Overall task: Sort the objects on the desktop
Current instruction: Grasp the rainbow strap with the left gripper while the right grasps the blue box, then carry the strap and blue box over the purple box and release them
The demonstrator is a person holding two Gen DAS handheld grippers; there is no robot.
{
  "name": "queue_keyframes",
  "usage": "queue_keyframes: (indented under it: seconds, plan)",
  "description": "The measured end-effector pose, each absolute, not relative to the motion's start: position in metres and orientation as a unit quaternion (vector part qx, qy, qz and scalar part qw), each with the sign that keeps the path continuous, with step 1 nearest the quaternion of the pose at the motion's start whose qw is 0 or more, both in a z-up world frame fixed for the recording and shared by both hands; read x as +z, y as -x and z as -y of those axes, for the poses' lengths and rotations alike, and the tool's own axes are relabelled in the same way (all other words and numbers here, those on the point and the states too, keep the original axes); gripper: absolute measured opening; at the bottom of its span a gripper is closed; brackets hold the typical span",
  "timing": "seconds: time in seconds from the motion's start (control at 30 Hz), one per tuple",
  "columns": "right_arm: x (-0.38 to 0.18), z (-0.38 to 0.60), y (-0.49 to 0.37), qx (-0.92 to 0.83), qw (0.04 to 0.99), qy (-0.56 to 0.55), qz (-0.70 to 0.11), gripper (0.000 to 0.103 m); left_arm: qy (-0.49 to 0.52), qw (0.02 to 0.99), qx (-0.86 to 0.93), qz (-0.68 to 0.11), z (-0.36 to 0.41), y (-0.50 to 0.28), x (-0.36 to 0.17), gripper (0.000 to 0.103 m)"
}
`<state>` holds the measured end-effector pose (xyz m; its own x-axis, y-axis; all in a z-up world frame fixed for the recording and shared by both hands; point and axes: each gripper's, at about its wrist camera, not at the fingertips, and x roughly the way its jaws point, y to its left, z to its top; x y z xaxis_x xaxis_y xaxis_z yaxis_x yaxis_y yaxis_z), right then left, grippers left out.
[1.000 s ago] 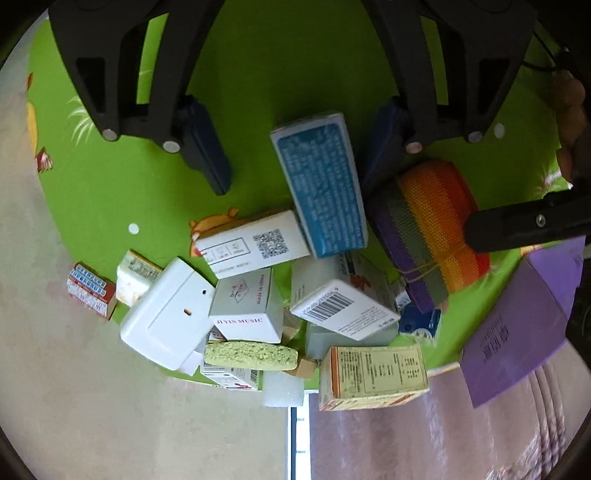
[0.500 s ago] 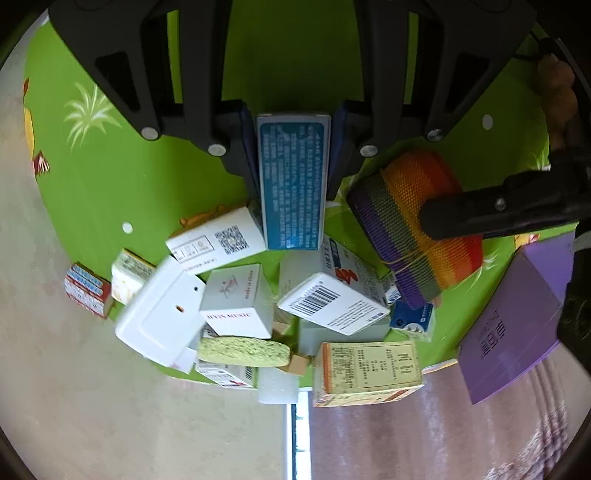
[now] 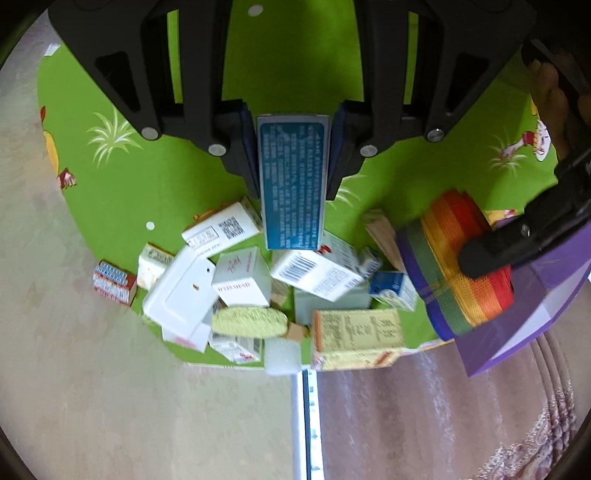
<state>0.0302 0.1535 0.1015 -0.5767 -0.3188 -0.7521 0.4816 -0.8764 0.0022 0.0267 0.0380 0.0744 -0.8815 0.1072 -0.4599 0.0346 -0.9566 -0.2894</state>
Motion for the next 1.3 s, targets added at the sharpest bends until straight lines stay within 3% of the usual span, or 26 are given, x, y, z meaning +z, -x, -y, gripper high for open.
queue_keyframes:
  seconds: [0.5, 0.77, 1.3]
  plan:
    - [0.154, -0.092, -0.051, -0.881, 0.303, -0.354, -0.085, 0.036, 0.108, -0.184, 0.973, 0.084, 0.024, -0.084, 0.108, 0.037]
    - [0.168, -0.038, -0.059, -0.872, 0.355, -0.328, -0.078, 0.036, 0.07, -0.293, 0.947, 0.111, 0.074, -0.11, 0.113, 0.037]
    - [0.169, 0.053, -0.073, -0.846, 0.435, -0.292, -0.099, 0.036, 0.079, -0.332, 0.927, 0.153, 0.107, -0.11, 0.102, 0.037]
